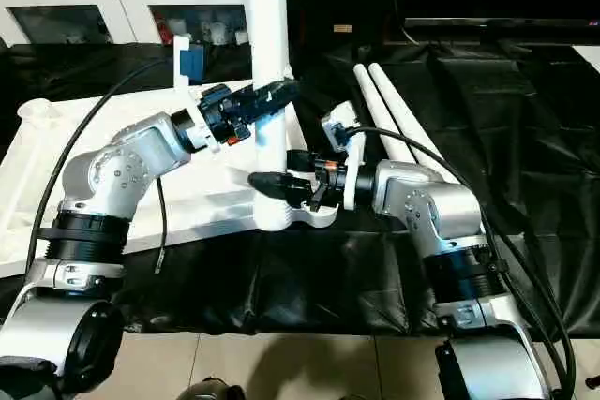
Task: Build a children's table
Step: Insert table leg to table base
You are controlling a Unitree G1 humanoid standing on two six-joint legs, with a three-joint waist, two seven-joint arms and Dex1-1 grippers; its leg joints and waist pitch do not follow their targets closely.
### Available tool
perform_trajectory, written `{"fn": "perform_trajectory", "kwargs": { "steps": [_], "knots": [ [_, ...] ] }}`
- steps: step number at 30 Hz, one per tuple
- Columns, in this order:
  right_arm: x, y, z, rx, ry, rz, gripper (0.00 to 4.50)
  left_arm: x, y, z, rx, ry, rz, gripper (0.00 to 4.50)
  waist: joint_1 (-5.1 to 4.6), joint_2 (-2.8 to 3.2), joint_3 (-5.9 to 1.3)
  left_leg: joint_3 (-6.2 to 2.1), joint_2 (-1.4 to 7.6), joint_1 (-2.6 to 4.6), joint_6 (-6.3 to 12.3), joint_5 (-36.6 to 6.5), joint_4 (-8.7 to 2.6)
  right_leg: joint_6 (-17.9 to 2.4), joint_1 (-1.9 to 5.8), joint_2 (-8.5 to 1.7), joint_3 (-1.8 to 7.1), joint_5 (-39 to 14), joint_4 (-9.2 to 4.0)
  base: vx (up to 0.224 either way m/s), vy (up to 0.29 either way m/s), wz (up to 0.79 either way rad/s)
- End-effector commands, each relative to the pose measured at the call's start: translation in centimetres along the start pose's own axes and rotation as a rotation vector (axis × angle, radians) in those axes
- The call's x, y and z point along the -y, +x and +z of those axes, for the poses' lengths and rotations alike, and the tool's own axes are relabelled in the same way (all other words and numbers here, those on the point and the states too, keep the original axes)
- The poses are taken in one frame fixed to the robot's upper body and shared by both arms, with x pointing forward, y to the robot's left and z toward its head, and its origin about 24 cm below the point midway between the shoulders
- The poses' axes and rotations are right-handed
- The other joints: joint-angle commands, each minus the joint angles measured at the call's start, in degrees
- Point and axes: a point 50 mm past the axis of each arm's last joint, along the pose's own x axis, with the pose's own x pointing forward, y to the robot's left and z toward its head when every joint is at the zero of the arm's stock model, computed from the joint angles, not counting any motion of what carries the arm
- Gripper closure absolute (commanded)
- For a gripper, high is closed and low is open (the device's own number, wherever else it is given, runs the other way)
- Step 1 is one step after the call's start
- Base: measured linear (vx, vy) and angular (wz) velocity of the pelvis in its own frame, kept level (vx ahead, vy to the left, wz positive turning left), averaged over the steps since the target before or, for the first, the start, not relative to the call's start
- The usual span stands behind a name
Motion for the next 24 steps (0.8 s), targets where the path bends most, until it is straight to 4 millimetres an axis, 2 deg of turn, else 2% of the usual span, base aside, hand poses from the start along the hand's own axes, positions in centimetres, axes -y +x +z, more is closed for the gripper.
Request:
{"fn": "perform_trajectory", "kwargs": {
  "steps": [1,2,5,6,7,8,11,13,16,18,20,21,24],
  "knots": [
    [-0.3,0.4,0.7,0.002,-0.008,0.016,0.26,0.7,0.5,0.9,0.004,0.057,-0.032,2.66,0.22,-1.31,-5.01,-1.19,2.09,0.83,4.03,-2.2,-2.91,-12.1,3.50,-3.92,2.46,-5.4,-3.38,0.000,0.000,0.00],
    [-0.3,0.6,0.7,-0.004,0.001,0.016,0.54,0.8,0.5,0.8,-0.006,0.070,-0.042,2.66,0.19,-1.33,-5.03,-1.21,2.13,0.85,3.98,-2.1,-2.92,-12.1,3.49,-3.91,2.46,-5.2,-3.33,0.000,0.000,0.00],
    [-0.3,0.8,0.5,-0.015,0.017,0.019,0.65,1.0,0.6,0.6,-0.019,0.088,-0.052,2.66,0.18,-1.29,-5.02,-1.19,2.10,0.82,4.00,-2.0,-2.93,-12.2,3.47,-3.89,2.47,-5.1,-3.36,0.000,0.000,0.00],
    [-0.3,0.8,0.5,-0.016,0.019,0.020,0.76,1.0,0.6,0.6,-0.019,0.089,-0.052,2.66,0.15,-1.32,-5.06,-1.19,2.10,0.81,3.92,-1.9,-2.91,-12.3,3.51,-3.90,2.46,-4.7,-3.28,0.000,0.000,0.00],
    [-0.3,0.8,0.4,-0.023,0.027,0.027,0.91,1.0,0.6,0.6,-0.023,0.092,-0.054,2.66,0.26,-1.64,-5.10,-1.21,2.07,0.77,3.91,-1.7,-2.91,-12.3,3.65,-3.95,2.48,-4.3,-3.14,0.000,0.000,0.00],
    [-0.4,0.9,0.3,-0.028,0.038,0.036,1.02,1.0,0.7,0.6,-0.026,0.096,-0.059,2.66,0.27,-1.53,-5.08,-1.21,2.12,0.80,3.92,-1.7,-2.92,-12.3,3.53,-3.95,2.48,-4.4,-3.17,0.000,0.000,0.00],
    [-0.4,1.0,0.0,-0.046,0.063,0.047,1.08,1.1,0.8,0.7,-0.027,0.104,-0.069,2.66,0.27,-1.63,-5.03,-1.17,2.10,0.81,3.79,-1.9,-2.93,-12.2,3.53,-3.93,2.49,-4.7,-3.23,0.000,0.000,0.00],
    [-0.4,1.0,-0.1,-0.054,0.070,0.049,1.46,1.1,0.8,0.7,-0.026,0.106,-0.073,2.66,0.25,-1.66,-5.00,-1.15,2.08,0.81,3.45,-2.4,-2.92,-12.1,3.53,-3.98,2.52,-5.4,-3.31,0.000,0.000,0.00],
    [-0.4,1.1,-0.2,-0.062,0.083,0.057,1.55,1.2,0.9,0.8,-0.026,0.108,-0.082,2.66,0.24,-1.54,-4.96,-1.19,2.12,0.84,2.92,-3.0,-2.96,-11.9,3.46,-4.00,2.54,-6.3,-3.38,0.000,0.000,0.00],
    [-0.4,1.1,-0.3,-0.064,0.089,0.058,1.86,1.2,1.0,0.7,-0.028,0.108,-0.088,2.66,0.25,-1.60,-4.94,-1.19,2.09,0.86,2.71,-3.2,-2.96,-11.6,3.46,-3.97,2.57,-6.6,-3.39,0.000,0.000,0.00],
    [-0.4,1.1,-0.3,-0.066,0.091,0.058,1.86,1.3,1.0,0.7,-0.030,0.107,-0.093,2.66,0.27,-1.60,-4.96,-1.20,2.07,0.77,2.72,-2.9,-2.95,-11.6,3.52,-3.98,2.56,-6.6,-3.37,0.000,0.000,0.00],
    [-0.4,1.1,-0.4,-0.065,0.094,0.058,2.14,1.3,1.0,0.5,-0.037,0.107,-0.097,2.66,0.28,-1.60,-4.98,-1.20,2.10,0.81,2.68,-2.8,-2.95,-11.6,3.49,-3.99,2.57,-6.5,-3.36,0.000,0.000,0.00],
    [-0.4,1.1,-0.4,-0.063,0.096,0.057,2.32,1.3,1.0,0.3,-0.047,0.106,-0.100,2.66,0.26,-1.62,-4.97,-1.19,2.10,0.83,2.70,-2.9,-2.93,-11.7,3.47,-3.98,2.58,-6.4,-3.37,0.000,0.000,0.00]
  ]
}}
